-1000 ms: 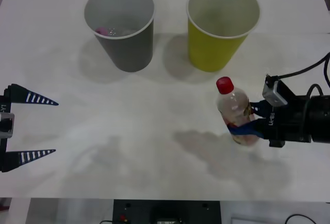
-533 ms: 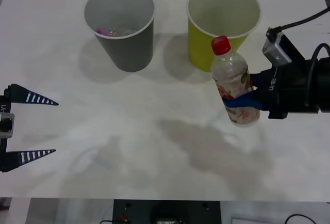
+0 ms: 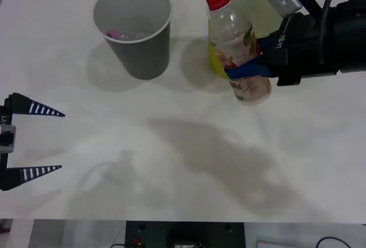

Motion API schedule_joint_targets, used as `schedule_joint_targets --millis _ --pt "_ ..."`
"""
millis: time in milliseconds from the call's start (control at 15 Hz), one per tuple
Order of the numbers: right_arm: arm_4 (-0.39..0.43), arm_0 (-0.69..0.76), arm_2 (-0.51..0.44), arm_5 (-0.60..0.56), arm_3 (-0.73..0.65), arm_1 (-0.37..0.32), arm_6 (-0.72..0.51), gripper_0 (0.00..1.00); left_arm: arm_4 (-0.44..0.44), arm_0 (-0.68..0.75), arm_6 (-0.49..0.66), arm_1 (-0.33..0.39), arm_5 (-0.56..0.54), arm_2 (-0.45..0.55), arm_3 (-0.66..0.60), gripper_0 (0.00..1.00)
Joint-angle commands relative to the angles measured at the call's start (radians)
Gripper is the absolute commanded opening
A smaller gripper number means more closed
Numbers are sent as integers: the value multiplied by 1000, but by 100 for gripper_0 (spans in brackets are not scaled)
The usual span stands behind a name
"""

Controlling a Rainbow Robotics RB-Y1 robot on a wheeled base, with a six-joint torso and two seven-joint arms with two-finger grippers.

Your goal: Put the can into the green bin and the plastic bottle into the gray bin

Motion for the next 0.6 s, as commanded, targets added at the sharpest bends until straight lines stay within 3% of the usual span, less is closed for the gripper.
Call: schedule_joint_targets --millis 67,333,600 --pt "-5 -178 111 -1 99 1 -2 0 0 0 0 0 0 0 0 100" --pt "-2 -363 228 -1 250 56 -2 0 0 0 0 0 0 0 0 100" --pt "17 -504 296 0 404 155 -2 0 0 0 0 0 0 0 0 100"
